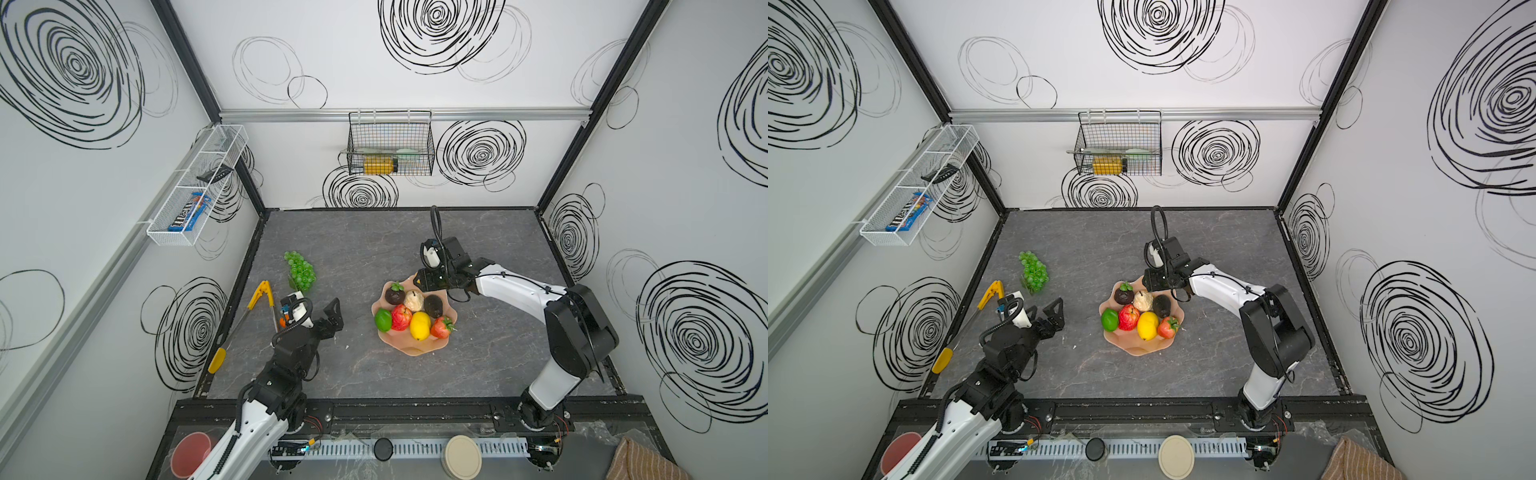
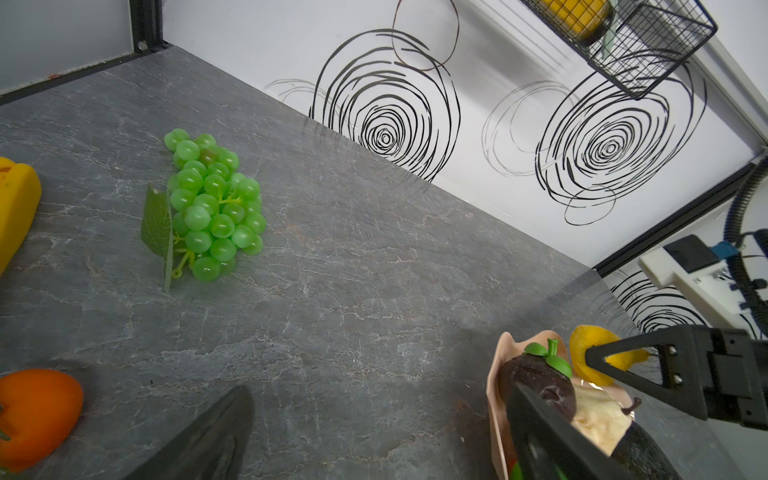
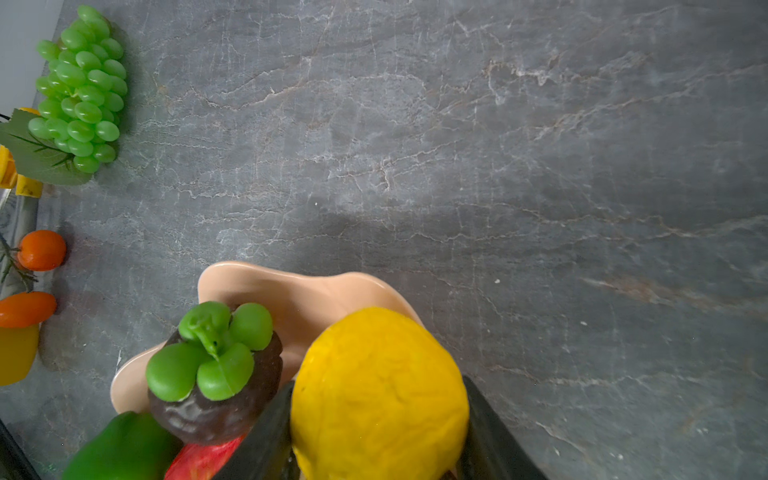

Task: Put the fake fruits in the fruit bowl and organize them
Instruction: 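Carry the lemon with the right gripper over the bowl and lower it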

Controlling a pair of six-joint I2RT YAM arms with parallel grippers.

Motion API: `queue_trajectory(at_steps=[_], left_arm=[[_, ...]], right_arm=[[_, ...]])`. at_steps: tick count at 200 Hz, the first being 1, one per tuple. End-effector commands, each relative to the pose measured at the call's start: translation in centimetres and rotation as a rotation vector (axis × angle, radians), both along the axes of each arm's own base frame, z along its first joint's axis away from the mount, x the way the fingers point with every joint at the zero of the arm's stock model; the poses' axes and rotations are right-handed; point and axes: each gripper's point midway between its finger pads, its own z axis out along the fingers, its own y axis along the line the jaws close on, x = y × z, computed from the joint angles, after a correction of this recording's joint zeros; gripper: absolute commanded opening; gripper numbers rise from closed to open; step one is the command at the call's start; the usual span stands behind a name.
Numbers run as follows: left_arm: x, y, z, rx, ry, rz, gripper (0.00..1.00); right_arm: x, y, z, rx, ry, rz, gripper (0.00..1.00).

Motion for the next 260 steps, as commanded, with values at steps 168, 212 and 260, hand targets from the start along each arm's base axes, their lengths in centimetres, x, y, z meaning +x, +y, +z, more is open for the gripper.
queue_trajectory(at_steps=[168, 212, 260], left_arm=[[0.3, 0.4, 0.7, 0.01, -0.033, 0.02, 0.99], [0.3, 0.4, 0.7, 0.011, -0.034, 0.022, 0.99], [0.3, 0.4, 0.6, 0.012, -0.033, 0.021, 0.99]], right_arm=[[-0.5, 1.4, 0.6, -0.009, 0.001, 0.047, 0.61], [-0.9, 1.6, 0.9, -0.001, 0.0, 0.057, 0.66], [-1.1, 1.6, 1.0, 0.0, 0.0, 0.059, 0.68]])
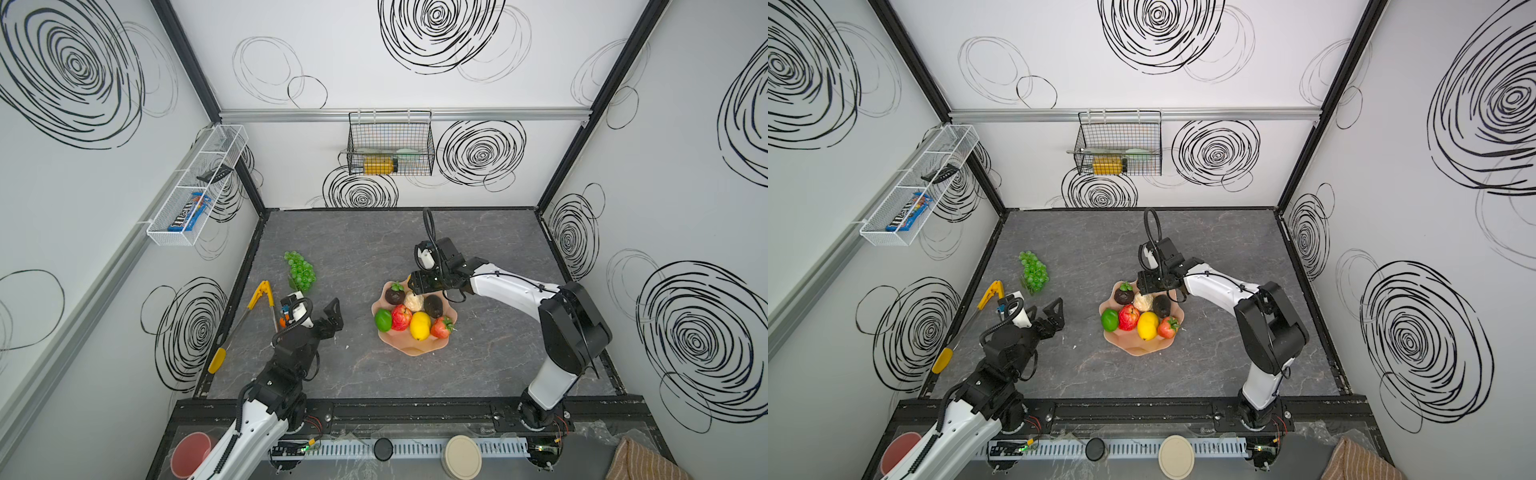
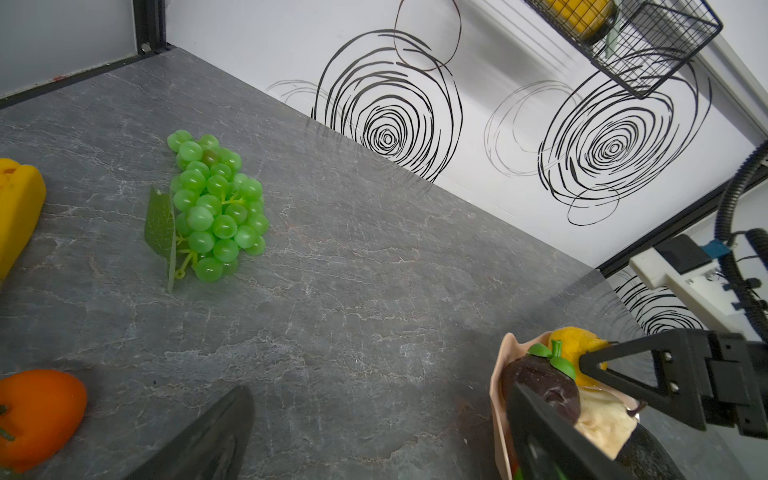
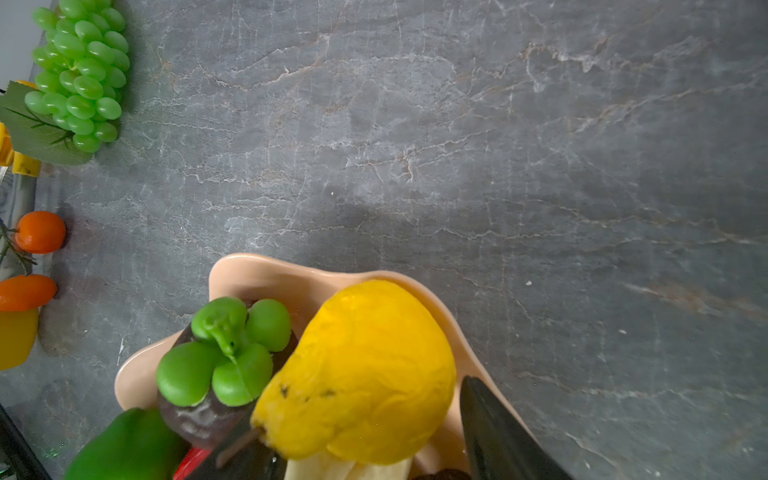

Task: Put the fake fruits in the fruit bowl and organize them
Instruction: 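Release the lemon beside the mangosteen and withdraw the right gripper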

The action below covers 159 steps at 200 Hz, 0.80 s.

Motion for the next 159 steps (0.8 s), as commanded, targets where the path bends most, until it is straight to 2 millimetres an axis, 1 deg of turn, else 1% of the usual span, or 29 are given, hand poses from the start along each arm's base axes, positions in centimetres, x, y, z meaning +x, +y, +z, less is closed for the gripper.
queue_trajectory(at_steps=[1, 20, 41, 67, 100, 133, 143, 159], left_arm=[[0.3, 0.3, 0.8, 0.005, -0.036, 0.017, 0.99], [0.3, 0.3, 0.8, 0.004, -0.038, 0.017, 0.99], [0.3, 0.3, 0.8, 0.004, -0.037, 0.015, 0.99], [0.3, 0.3, 0.7, 0.003, -0.035, 0.013, 0.99], [0.4, 0.2, 0.7, 0.004, -0.033, 0.011, 0.99], [0.5, 0.1, 0.4, 0.006, -0.023, 0.005, 0.99], [0.6, 0.1, 0.3, 0.006, -0.02, 0.002, 0.99], [0.6, 0.1, 0.2, 0.007, -0.015, 0.003, 0.99]], right_arm=[[-0.4, 0.3, 1.5, 0.013, -0.017, 0.019, 0.68], [-0.4, 0.2, 1.7, 0.014, -0.022, 0.019, 0.68], [-0.4, 0.3, 2.3, 0.024, -0.034, 0.019, 0.68], [-0.4, 0.1, 2.9, 0.025, -0.048, 0.013, 0.72], [-0.6, 0.2, 3.4, 0.031, -0.054, 0.024, 0.73], [-1.4, 0.4, 5.5, 0.047, -0.091, 0.039, 0.74], [-1.6, 0.2, 6.2, 0.055, -0.108, 0.035, 0.74], [-1.8, -0.3, 6.8, 0.057, -0.128, 0.029, 0.75]])
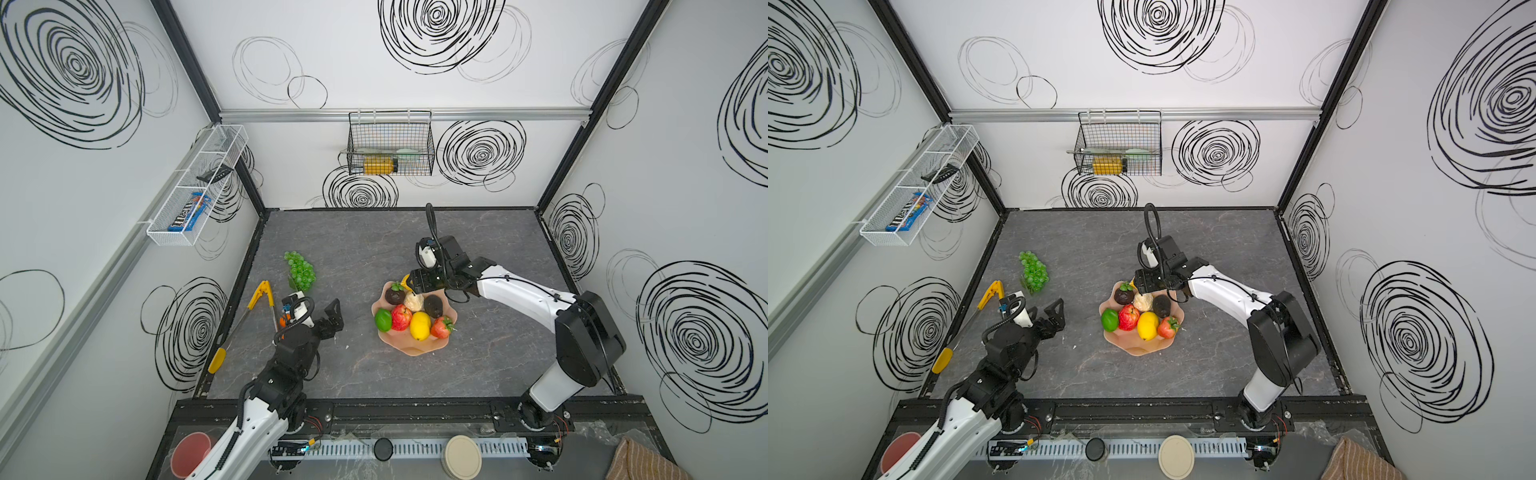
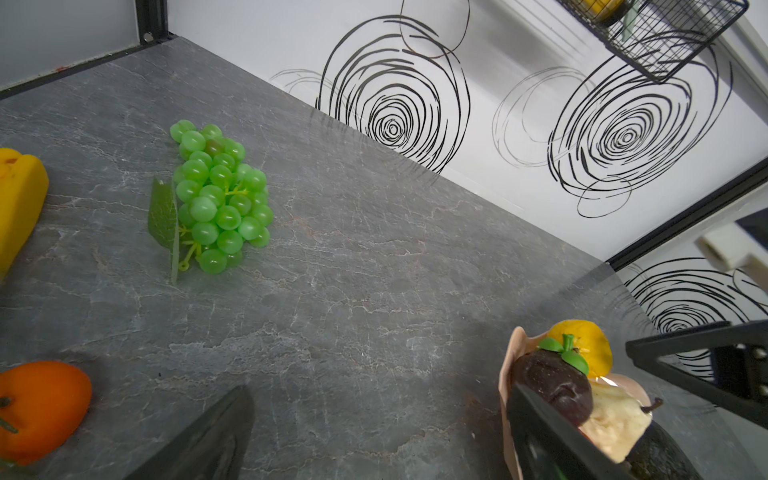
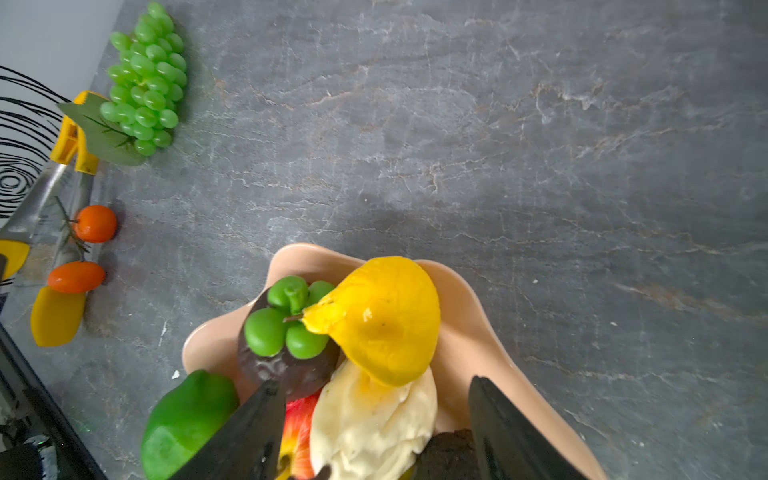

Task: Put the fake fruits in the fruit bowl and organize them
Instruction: 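Release the lemon beside the mangosteen and withdraw the right gripper, then move the left gripper to the orange tangerines and close on their stem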

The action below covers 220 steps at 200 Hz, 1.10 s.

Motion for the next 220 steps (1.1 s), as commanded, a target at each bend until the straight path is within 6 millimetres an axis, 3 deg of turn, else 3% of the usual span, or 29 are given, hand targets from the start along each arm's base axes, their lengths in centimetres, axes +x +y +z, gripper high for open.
queue_trajectory(at_steps=[1, 33, 65, 96, 118, 160, 176, 195, 220], left_arm=[[0.5, 0.0, 1.0, -0.006, -0.048, -0.001, 0.99], [0.6, 0.0, 0.9, -0.005, -0.043, 0.0, 0.99], [0.7, 0.0, 1.0, -0.023, -0.029, 0.003, 1.0], [0.9, -0.8, 3.1, -0.103, 0.018, 0.004, 0.98], [1.5, -0.7, 4.1, -0.058, 0.096, 0.05, 0.98], [2.4, 0.9, 3.5, 0.071, 0.249, 0.145, 0.98], [2.6, 2.4, 3.5, 0.112, 0.296, 0.2, 0.98], [3.2, 3.4, 2.8, 0.06, 0.372, 0.194, 0.97], [3.7, 5.1, 1.0, -0.008, 0.504, 0.149, 0.88]], right_arm=[[-0.7, -0.6, 2.5, 0.016, -0.058, 0.004, 0.75], [-1.3, -1.4, 3.6, 0.024, -0.092, -0.006, 0.73], [-2.9, -2.6, 6.4, 0.093, -0.193, -0.003, 0.71], [-5.8, -4.3, 8.4, 0.178, -0.325, 0.038, 0.71], [-7.8, -6.0, 8.9, 0.249, -0.429, 0.028, 0.72], [-10.9, -8.3, 7.3, 0.366, -0.481, -0.01, 0.74], [-11.6, -8.8, 6.3, 0.392, -0.48, -0.021, 0.75], [-12.4, -9.0, 4.9, 0.408, -0.473, -0.012, 0.75], [-13.0, -9.5, 2.7, 0.417, -0.436, -0.031, 0.75]])
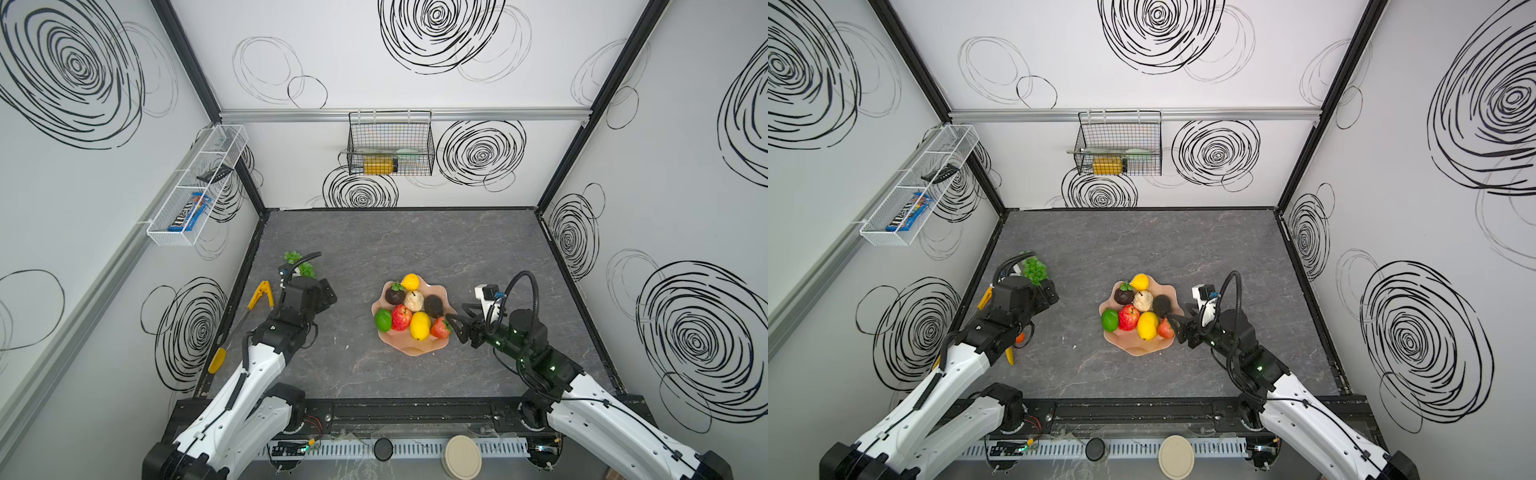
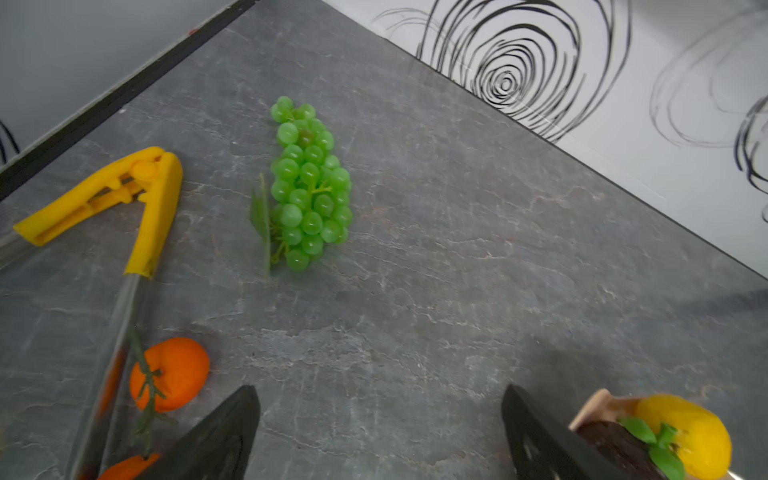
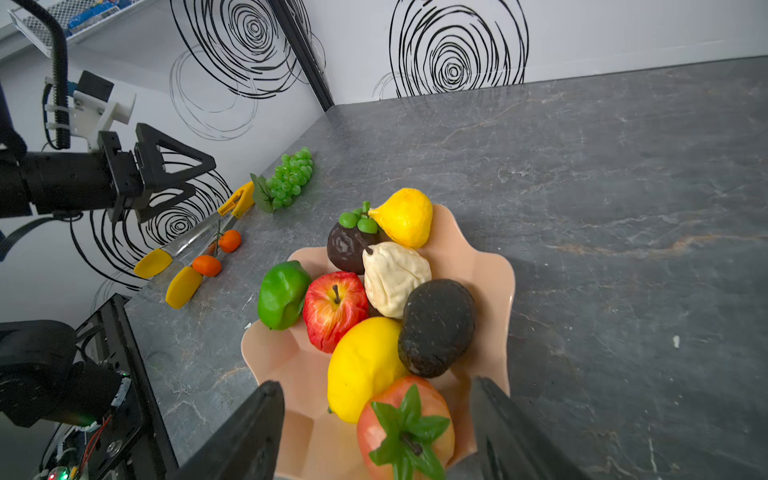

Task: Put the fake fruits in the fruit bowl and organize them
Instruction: 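Move the left gripper to the orange tangerines and close on their stem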

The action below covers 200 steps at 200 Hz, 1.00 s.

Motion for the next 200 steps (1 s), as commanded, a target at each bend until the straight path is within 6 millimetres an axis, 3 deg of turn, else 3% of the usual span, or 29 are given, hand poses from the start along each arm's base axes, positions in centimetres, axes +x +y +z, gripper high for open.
queue_trajectory(at_steps=[1, 43, 95, 130, 170, 200], left_arm=[[0.0, 1.0, -1.0, -0.063, 0.118, -0.048, 0.88], [0.0, 6.2, -4.2, -0.057, 0.319, 0.032, 0.82], [0.0, 9.0, -7.2, -0.015, 0.427, 0.133, 0.72], [-0.5, 10.0, -8.1, -0.009, 0.448, 0.178, 0.64], [-1.0, 11.5, -8.2, 0.027, 0.455, 0.22, 0.64], [-0.9, 11.0, -9.4, -0.029, 0.487, 0.205, 0.51]], right_arm=[[-0.3, 0.0, 0.1, 0.07, -0.007, -0.002, 0.75], [-1.3, -0.5, -3.0, 0.094, 0.003, 0.0, 0.75], [-1.5, -0.9, -2.4, 0.117, -0.021, -0.011, 0.77], [-1.4, -0.9, -2.5, 0.118, -0.018, -0.013, 0.77], [-1.3, -0.9, -2.7, 0.114, -0.011, -0.014, 0.78], [-1.3, -0.9, -2.8, 0.112, -0.008, -0.014, 0.78]])
